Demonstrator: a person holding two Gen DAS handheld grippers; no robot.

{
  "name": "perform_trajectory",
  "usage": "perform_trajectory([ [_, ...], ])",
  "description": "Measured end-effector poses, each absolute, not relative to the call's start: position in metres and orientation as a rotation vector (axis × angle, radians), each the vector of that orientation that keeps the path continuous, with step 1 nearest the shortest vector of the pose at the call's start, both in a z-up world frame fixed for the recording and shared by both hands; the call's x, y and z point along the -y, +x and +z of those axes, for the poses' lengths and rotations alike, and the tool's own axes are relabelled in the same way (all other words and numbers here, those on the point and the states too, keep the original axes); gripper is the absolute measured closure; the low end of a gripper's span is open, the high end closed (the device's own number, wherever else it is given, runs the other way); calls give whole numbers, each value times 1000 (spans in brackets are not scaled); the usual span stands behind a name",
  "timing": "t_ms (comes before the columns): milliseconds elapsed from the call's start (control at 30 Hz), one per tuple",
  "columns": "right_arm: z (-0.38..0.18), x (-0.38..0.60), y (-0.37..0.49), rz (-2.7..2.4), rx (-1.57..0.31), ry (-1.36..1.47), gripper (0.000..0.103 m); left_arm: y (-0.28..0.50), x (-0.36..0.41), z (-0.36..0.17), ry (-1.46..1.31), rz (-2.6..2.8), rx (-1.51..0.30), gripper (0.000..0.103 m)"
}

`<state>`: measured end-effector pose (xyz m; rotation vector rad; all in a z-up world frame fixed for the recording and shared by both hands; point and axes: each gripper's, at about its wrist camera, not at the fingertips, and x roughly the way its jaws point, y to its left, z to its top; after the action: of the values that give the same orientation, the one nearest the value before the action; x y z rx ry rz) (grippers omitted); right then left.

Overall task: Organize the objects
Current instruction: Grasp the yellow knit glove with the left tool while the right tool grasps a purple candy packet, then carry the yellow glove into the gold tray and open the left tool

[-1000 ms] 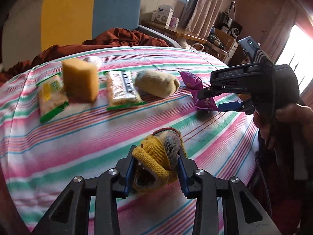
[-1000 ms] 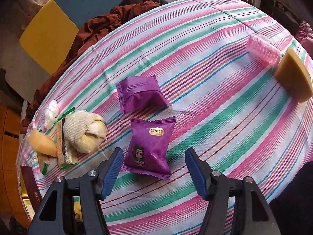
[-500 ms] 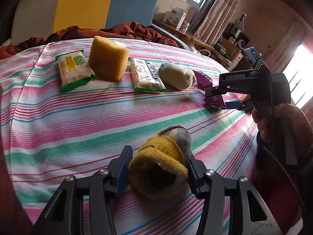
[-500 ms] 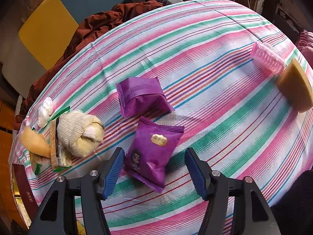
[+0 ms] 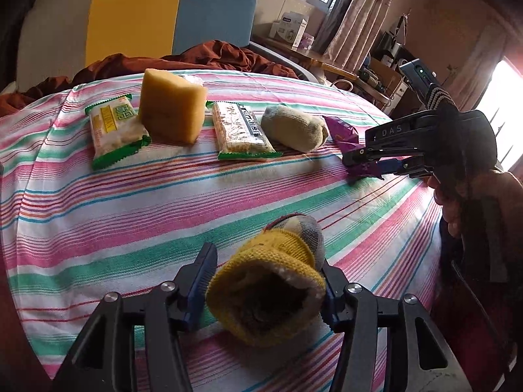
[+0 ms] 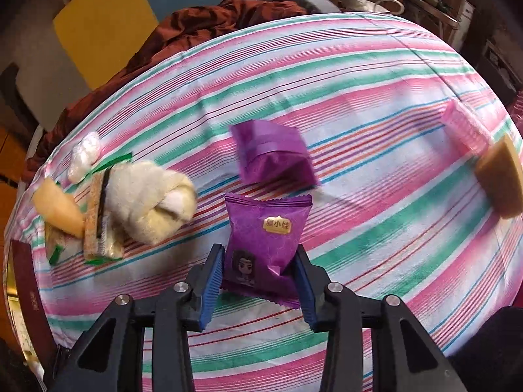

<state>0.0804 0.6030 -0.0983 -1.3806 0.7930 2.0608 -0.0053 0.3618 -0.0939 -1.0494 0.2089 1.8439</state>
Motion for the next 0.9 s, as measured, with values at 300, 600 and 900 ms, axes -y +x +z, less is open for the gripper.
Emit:
perform_trajectory([
  [300,-96,-592,71,2129,-743,-1466,61,-5,-355,-90,-1079,1859,-186,63],
  [600,-96,-572,61,2166,-728,-1507,61,5,-337,-81,-1085,1895,-210,72],
  [900,-95,-574,61,2164,-700,-1515,61,11,-286,-55,-1068,1940,-164,72],
])
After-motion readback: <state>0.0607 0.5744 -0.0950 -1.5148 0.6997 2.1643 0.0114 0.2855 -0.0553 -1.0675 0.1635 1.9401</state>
